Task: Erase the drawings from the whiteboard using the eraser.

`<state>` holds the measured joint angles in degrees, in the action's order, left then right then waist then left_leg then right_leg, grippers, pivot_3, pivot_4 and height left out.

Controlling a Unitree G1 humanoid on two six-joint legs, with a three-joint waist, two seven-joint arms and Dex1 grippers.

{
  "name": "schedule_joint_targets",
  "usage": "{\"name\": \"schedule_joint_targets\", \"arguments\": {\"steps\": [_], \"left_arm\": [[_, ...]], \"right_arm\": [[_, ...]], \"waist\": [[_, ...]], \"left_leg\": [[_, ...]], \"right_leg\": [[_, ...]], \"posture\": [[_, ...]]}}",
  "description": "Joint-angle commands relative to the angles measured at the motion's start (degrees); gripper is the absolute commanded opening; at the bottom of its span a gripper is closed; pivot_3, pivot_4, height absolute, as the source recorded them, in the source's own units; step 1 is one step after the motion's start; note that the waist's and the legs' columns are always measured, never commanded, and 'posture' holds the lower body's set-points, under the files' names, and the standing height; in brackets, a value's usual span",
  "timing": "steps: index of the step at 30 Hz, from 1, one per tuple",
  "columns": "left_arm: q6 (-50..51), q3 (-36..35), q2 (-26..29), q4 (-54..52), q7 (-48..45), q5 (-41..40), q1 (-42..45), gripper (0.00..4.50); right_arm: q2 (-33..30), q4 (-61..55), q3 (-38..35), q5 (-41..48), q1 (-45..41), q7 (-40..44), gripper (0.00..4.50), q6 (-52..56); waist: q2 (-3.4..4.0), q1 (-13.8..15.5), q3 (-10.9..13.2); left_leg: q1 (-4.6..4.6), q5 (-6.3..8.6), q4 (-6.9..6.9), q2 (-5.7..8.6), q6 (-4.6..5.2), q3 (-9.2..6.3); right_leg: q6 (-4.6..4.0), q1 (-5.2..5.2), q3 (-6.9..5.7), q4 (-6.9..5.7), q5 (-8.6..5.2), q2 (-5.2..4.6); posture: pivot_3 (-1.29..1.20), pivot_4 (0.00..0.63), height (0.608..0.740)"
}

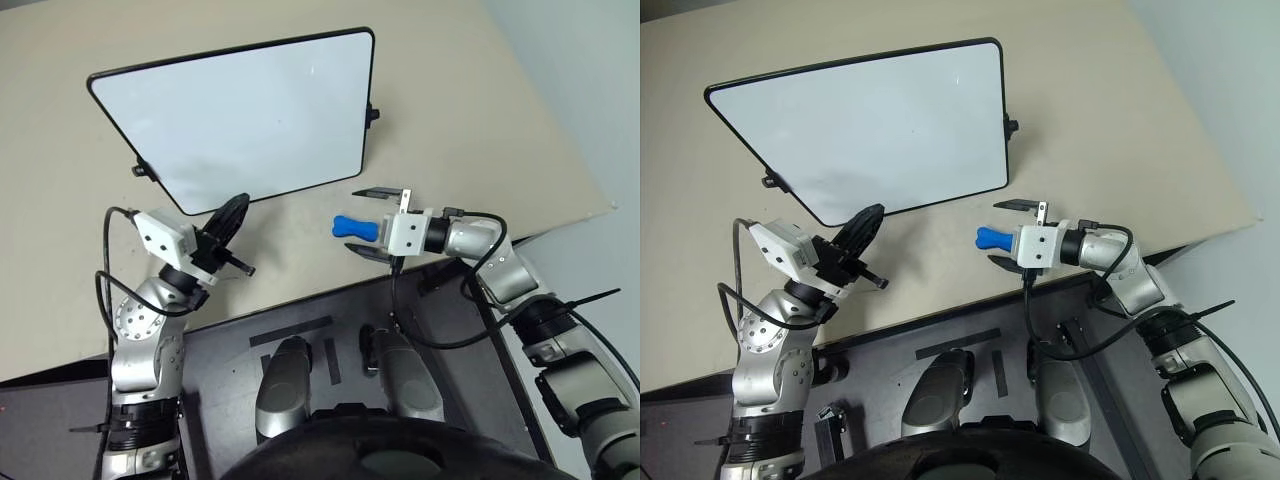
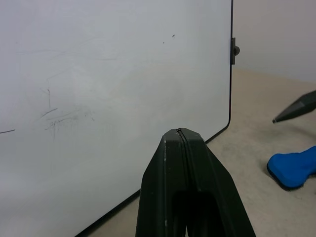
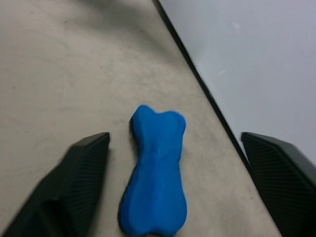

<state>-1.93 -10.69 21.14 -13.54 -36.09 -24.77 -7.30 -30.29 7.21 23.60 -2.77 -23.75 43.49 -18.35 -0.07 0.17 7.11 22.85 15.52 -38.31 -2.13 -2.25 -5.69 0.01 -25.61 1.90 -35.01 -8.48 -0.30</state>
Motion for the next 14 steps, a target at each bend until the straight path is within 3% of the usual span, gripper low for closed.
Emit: {"name": "schedule_joint_targets", "arguments": {"steps": [1,6,14], "left_arm": [[-0.3,-0.1,0.0,-3.5,0.9,0.3,-0.4,0.00],[0.4,0.3,-0.4,-5.2,2.4,0.3,-0.8,0.00],[0.8,1.1,0.3,-3.0,0.3,-0.1,0.8,0.00]], "right_arm": [[0.3,-5.3,-5.8,5.0,0.5,-0.4,4.37,3.5],[1.6,-8.4,-10.5,11.2,1.7,0.3,4.37,9.8],[2.8,-13.3,-12.2,10.8,5.4,-1.1,4.37,13.5]], "waist": [[0.00,0.0,0.0],[0.00,0.1,0.0],[0.00,0.1,0.0]], "left_leg": [[0.01,0.00,0.00,0.00,0.00,0.00],[0.02,-0.01,0.00,0.03,-0.02,0.01],[0.00,-0.06,0.00,0.03,-0.05,-0.01]], "right_leg": [[0.00,0.00,0.00,0.01,0.00,0.00],[0.01,0.02,0.00,0.06,-0.01,0.01],[0.03,0.05,-0.01,0.03,-0.02,0.01]], "posture": [[0.00,0.150,0.740],[0.00,0.150,0.740],[0.00,0.150,0.740]]}}
